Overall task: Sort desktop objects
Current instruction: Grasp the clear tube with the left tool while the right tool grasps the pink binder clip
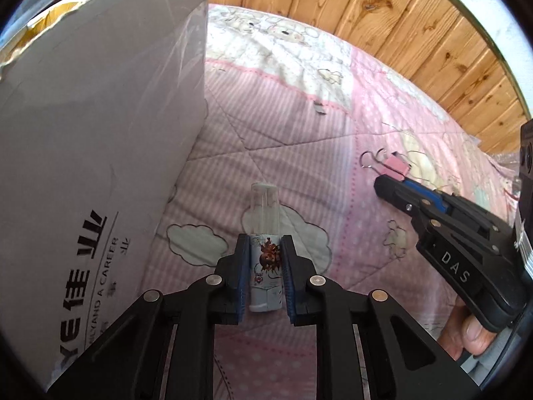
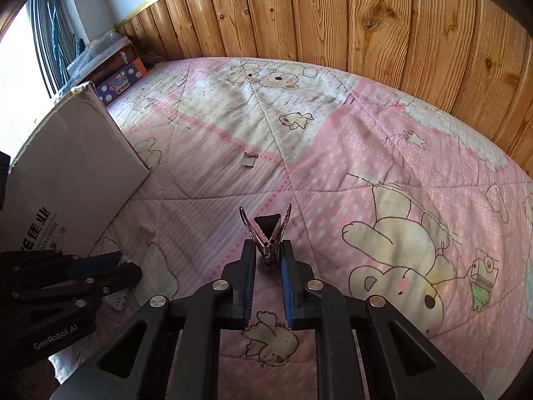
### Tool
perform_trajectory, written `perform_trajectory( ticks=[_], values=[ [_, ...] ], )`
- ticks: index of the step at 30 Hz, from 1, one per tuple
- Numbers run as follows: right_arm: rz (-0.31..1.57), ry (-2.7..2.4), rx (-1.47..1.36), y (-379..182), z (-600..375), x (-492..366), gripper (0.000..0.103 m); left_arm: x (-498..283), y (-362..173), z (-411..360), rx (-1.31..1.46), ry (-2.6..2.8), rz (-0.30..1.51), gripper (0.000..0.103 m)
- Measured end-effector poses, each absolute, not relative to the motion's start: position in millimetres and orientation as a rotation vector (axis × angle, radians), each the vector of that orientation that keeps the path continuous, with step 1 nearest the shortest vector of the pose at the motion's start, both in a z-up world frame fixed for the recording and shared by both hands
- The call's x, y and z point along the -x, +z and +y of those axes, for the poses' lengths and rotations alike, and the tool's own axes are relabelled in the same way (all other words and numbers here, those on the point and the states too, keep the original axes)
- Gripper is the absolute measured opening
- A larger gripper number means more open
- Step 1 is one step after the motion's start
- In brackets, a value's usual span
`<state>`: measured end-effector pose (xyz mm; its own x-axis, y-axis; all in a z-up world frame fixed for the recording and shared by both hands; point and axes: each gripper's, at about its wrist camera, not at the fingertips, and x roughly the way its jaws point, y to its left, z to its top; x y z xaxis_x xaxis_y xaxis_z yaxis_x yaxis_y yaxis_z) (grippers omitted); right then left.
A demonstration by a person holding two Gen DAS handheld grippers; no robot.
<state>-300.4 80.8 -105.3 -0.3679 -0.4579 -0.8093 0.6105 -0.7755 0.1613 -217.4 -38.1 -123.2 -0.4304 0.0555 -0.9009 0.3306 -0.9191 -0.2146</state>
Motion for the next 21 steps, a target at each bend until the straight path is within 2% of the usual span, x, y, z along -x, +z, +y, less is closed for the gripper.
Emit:
perform_trajectory(
  ticks=[6, 7, 14, 15, 16, 17, 19, 21],
  values=[
    [0.037, -2.151, -1.193, -90.9, 96.3, 278.4, 0.013, 201.3, -112.1, -29.3, -1.578, -2.504, 0.532, 0.018],
    [0.019, -2.151, -1.195, -89.1, 98.0, 275.5, 0.003, 197.4, -110.3, -29.0, -1.578, -2.506, 0.535, 0.018],
    [0.045, -2.169, -1.21, -85.9, 98.2, 261.0, 0.005, 170.8, -95.6, -27.6, -1.561, -2.534, 0.563, 0.018],
    [0.064, -2.168, -1.204, -85.2, 95.2, 259.7, 0.009, 165.7, -92.3, -26.8, -1.558, -2.543, 0.571, 0.018],
    [0.08, -2.147, -1.207, -85.9, 89.8, 259.7, 0.022, 160.4, -89.4, -25.2, -1.557, -2.551, 0.577, 0.018],
    [0.101, -2.133, -1.208, -87.2, 82.7, 259.8, 0.027, 153.4, -86.0, -23.4, -1.557, -2.56, 0.585, 0.018],
    [0.158, -2.124, -1.205, -92.1, 66.0, 258.9, 0.049, 143.0, -81.7, -21.0, -1.562, -2.573, 0.609, 0.018],
    [0.205, -2.117, -1.205, -99.8, 50.8, 257.3, 0.056, 132.4, -77.6, -20.3, -1.565, -2.581, 0.632, 0.018]
  ],
)
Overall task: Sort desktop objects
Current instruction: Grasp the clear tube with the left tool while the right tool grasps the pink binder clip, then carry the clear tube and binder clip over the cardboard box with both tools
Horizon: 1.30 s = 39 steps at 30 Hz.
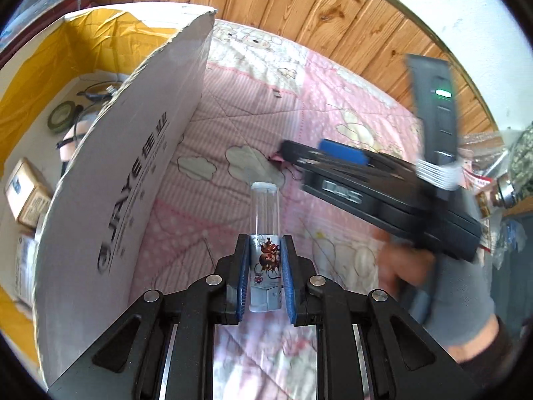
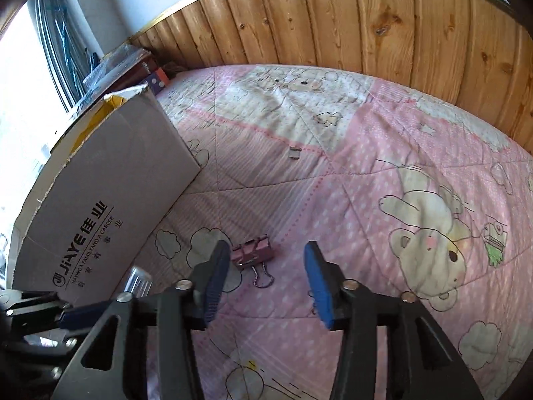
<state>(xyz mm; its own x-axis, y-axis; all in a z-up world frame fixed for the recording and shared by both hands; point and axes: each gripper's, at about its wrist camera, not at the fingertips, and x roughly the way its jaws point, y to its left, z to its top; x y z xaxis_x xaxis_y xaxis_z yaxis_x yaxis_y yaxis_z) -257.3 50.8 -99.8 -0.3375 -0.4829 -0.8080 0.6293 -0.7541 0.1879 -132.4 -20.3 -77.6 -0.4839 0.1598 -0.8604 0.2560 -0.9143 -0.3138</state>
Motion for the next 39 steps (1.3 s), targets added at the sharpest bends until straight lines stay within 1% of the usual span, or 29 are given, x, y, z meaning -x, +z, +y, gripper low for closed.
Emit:
perform_trajectory(
  ticks=[3, 4, 5, 6, 8, 11, 18, 31, 39],
  values=[
    [0.3, -2.093, -1.226, -118.1, 30.8, 257.6, 0.056, 119.2, -70.6, -23.2, -1.553, -2.594, 0.645, 0.018],
    [0.34, -2.109, -1.23, -123.5, 27.6, 257.1, 0.053, 116.7, -68.5, -24.4, -1.549, -2.599, 0.642, 0.018],
    [0.37, -2.137, -1.193, -122.4, 27.1, 254.8, 0.047, 114.5, -65.8, -25.9, -1.541, -2.604, 0.637, 0.018],
    [0.373, -2.14, -1.194, -122.0, 28.2, 255.2, 0.035, 111.9, -63.6, -27.6, -1.538, -2.611, 0.637, 0.018],
    [0.33, -2.145, -1.206, -119.2, 36.1, 255.9, 0.034, 109.4, -59.8, -28.8, -1.531, -2.622, 0.639, 0.018],
    [0.319, -2.154, -1.194, -109.6, 44.6, 248.6, 0.034, 110.2, -55.2, -27.3, -1.526, -2.643, 0.645, 0.018],
    [0.229, -2.203, -1.175, -79.8, 73.8, 208.0, 0.034, 98.6, -42.4, -12.5, -1.52, -2.725, 0.636, 0.018],
    [-0.024, -2.352, -1.222, -49.2, 138.7, 125.9, 0.034, 53.3, -18.4, 6.3, -1.516, -2.856, 0.62, 0.018],
    [-0.096, -2.406, -1.199, -29.6, 149.3, 81.5, 0.034, 21.9, -9.9, 10.6, -1.507, -2.911, 0.62, 0.018]
  ],
)
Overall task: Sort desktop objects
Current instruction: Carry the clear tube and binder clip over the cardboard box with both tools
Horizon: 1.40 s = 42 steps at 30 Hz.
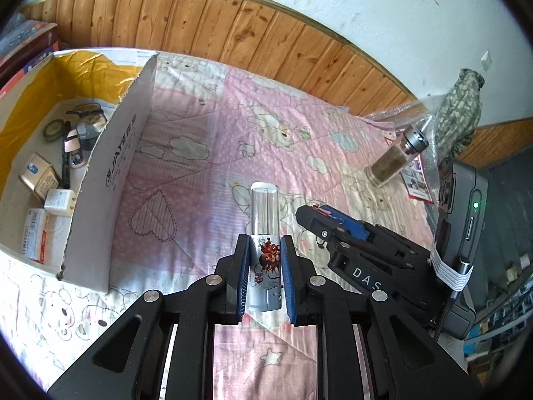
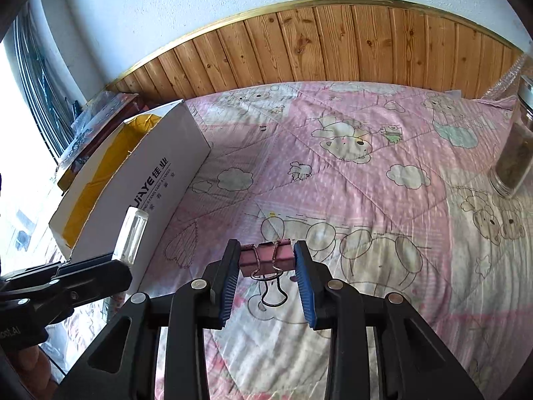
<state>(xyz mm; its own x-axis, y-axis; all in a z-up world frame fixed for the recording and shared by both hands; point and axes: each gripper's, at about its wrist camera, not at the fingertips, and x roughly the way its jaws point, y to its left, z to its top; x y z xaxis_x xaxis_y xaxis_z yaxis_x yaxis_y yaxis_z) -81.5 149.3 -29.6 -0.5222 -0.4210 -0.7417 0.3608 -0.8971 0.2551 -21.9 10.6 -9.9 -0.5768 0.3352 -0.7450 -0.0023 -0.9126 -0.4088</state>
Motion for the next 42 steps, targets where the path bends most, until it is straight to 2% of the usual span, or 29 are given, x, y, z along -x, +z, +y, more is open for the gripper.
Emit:
perform_trajectory(
  ticks=[10, 17, 34, 42],
  values=[
    [-0.141, -2.399, -1.099, -2.6, 122.3, 32.4, 0.034, -25.1, 8.2, -23.9, 1.25, 2.638, -0.544, 0.018],
    [-0.105, -2.344, -1.05, 12.5, 89.0, 12.4, 0.034, -47.9, 12.3, -62.9, 1.225, 2.689, -0.627, 0.018],
    [-0.027, -2.215, -0.932, 52.6, 22.1, 7.5, 0.034, -46.9, 27.5, -151.1, 1.196, 2.803, -0.758, 0.018],
    [0.077, -2.157, -0.892, 66.3, -16.5, 19.7, 0.034, -37.0, 28.1, -197.0, 1.225, 2.857, -0.804, 0.018]
  ],
)
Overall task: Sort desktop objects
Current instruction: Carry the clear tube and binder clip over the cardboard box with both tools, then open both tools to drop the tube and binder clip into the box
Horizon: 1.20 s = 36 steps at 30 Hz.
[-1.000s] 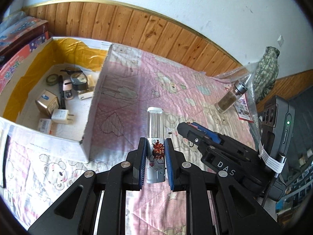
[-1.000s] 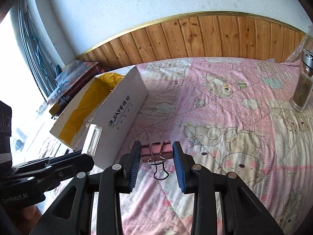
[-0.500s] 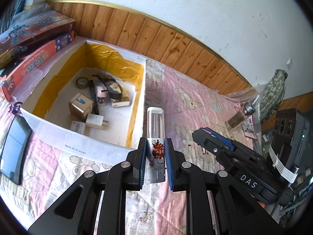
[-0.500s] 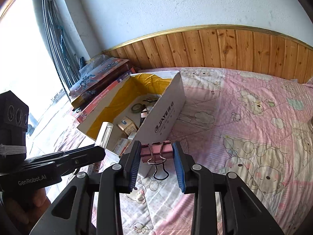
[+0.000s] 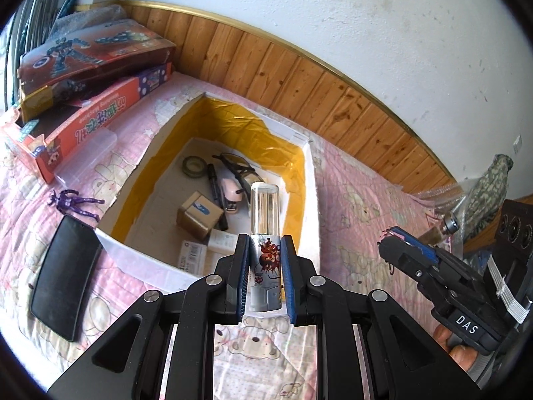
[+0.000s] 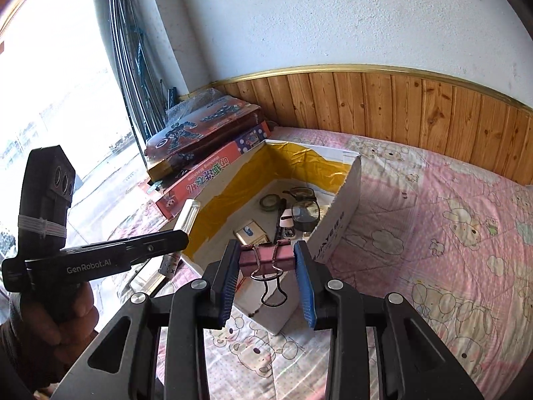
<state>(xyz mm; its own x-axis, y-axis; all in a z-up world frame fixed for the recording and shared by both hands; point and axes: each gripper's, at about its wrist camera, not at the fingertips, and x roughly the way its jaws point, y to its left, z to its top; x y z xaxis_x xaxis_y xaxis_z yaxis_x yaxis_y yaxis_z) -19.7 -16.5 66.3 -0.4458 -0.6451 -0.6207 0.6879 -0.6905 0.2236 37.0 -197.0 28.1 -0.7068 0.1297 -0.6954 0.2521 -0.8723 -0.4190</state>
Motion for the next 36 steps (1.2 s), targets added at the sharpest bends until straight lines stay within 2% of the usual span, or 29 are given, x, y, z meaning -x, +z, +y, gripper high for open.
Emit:
perform_trajectory(
  ticks=[11, 23, 36],
  values=[
    [0.279, -2.071, -0.91, 52.1, -67.2, 43.8, 0.034, -0.4, 23.4, -225.3, -1.274, -2.693, 0.628, 0.018],
    [0.504, -1.974, -0.992, 19.7, -110.2, 72.6, 0.034, 58.3, -14.4, -255.1, -1.503, -2.598, 0.553, 0.018],
    [0.697, -1.84, -1.089, -13.9, -137.4, 99.8, 0.034, 92.6, -51.6, -248.8, -1.768, -2.469, 0.281, 0.018]
  ],
)
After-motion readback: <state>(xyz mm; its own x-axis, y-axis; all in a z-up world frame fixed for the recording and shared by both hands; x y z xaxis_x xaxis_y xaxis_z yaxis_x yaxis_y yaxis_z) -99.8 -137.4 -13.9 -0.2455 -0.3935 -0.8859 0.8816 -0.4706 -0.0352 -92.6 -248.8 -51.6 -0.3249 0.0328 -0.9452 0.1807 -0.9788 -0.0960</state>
